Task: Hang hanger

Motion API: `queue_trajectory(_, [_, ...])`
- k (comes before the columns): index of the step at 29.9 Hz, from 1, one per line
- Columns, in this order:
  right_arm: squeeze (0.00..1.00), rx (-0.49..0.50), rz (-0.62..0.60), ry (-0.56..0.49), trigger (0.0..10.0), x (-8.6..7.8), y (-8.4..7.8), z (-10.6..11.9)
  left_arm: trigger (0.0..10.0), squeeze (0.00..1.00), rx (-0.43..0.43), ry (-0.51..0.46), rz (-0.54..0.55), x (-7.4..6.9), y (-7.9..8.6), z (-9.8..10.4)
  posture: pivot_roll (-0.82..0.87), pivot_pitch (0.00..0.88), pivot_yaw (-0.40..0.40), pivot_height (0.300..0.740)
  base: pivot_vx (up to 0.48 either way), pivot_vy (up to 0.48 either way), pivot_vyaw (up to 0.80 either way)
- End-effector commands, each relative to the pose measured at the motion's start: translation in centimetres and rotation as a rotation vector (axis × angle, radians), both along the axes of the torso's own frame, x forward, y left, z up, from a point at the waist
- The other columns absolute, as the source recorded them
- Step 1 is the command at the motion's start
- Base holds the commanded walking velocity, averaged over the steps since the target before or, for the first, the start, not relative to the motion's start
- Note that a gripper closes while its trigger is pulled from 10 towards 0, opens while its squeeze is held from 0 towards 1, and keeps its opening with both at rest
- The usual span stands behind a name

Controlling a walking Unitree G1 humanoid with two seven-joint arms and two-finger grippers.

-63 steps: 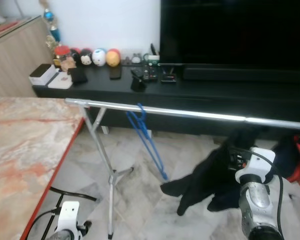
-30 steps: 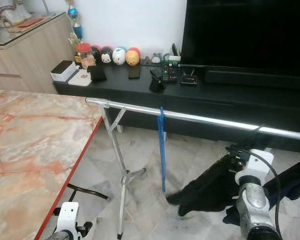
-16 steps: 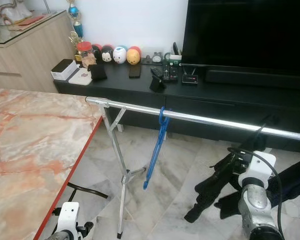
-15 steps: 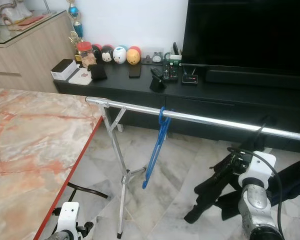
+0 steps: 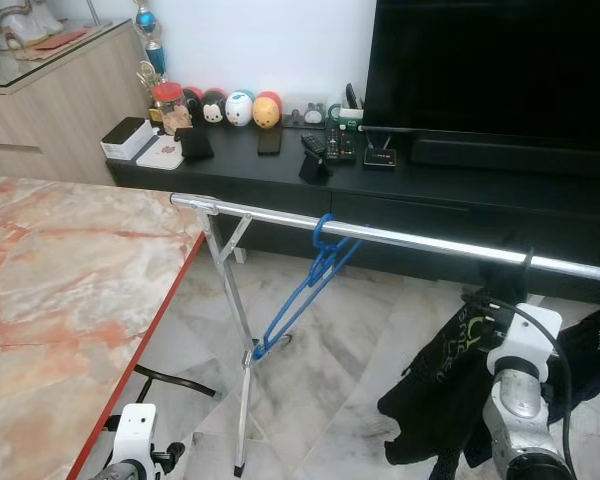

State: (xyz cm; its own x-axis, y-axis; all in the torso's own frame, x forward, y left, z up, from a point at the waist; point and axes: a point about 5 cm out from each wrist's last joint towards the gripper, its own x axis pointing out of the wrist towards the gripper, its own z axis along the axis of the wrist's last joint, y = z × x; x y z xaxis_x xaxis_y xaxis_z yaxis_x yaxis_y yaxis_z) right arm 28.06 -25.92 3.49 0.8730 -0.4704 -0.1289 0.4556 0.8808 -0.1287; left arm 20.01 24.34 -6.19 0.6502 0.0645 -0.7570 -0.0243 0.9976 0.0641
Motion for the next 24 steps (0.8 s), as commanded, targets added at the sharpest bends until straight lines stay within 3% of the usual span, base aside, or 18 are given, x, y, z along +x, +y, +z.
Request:
queue_trajectory(1, [0.00,0.007,0.015,-0.026,10.0,0.6,0.4,0.6,10.0,0.00,0.009,-0.004,0.009,-0.1,0.4,0.1,-0.19,0.000,0.061,0.740,0.000,0.000,0.00])
queue_trajectory(5, [0.00,0.017,0.032,-0.029,10.0,0.7,0.6,0.5,10.0,0.00,0.007,-0.006,0.010,-0.1,0.3,0.1,-0.18,0.000,0.059,0.740,0.000,0.000,0.00])
queue_trajectory(6, [0.91,0.022,0.034,-0.037,10.0,0.7,0.7,0.6,10.0,0.00,0.005,-0.007,0.010,-0.1,0.3,0.1,-0.18,0.000,0.059,0.740,0.000,0.000,0.00])
queue_trajectory(7, [0.91,0.025,0.035,-0.043,10.0,0.8,0.7,0.6,10.0,0.00,0.004,-0.008,0.010,-0.1,0.3,0.1,-0.18,0.000,0.059,0.740,0.000,0.000,0.00])
queue_trajectory(8, [1.00,0.025,0.038,-0.053,10.0,0.8,0.7,0.8,10.0,0.00,0.004,-0.009,0.011,-0.1,0.3,0.1,-0.18,0.000,0.058,0.740,0.000,0.000,0.00])
queue_trajectory(12, [1.00,0.017,0.041,-0.073,10.0,0.9,0.8,1.1,10.0,0.00,0.002,-0.010,0.011,-0.1,0.3,0.1,-0.18,0.000,0.058,0.740,0.000,0.000,0.00])
queue_trajectory(15, [1.00,-0.066,0.045,-0.130,10.0,1.2,0.9,2.3,10.0,0.00,0.022,-0.020,0.018,0.0,0.4,0.1,-0.18,0.000,0.061,0.740,0.000,0.000,0.00])
queue_trajectory(24, [1.00,-0.066,0.120,-0.180,10.0,1.4,2.4,3.5,10.0,0.00,0.015,-0.016,0.015,0.0,0.4,0.1,-0.19,0.000,0.062,0.740,0.000,0.000,0.00])
